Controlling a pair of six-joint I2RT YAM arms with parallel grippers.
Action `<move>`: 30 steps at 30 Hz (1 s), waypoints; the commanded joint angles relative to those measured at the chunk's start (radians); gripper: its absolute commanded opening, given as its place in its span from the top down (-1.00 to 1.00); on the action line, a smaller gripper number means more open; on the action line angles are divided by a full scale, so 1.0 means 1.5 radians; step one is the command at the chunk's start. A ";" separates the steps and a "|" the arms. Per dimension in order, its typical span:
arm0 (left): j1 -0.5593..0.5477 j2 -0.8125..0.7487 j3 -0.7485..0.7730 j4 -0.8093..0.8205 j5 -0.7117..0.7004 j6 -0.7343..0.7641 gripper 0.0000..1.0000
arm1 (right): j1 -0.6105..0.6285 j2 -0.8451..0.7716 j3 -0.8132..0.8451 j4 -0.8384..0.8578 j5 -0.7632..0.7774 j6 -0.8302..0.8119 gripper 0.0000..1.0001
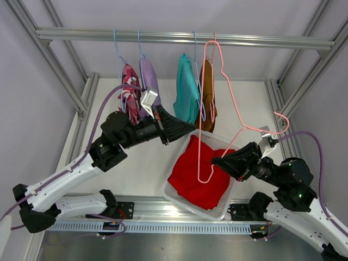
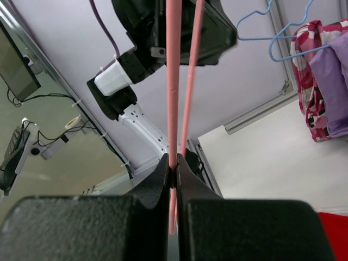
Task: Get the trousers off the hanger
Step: Place the hanger at the clothesline.
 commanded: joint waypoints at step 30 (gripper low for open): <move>-0.001 -0.185 0.180 -0.368 -0.229 0.280 0.43 | 0.004 0.116 0.378 -0.736 0.405 0.044 1.00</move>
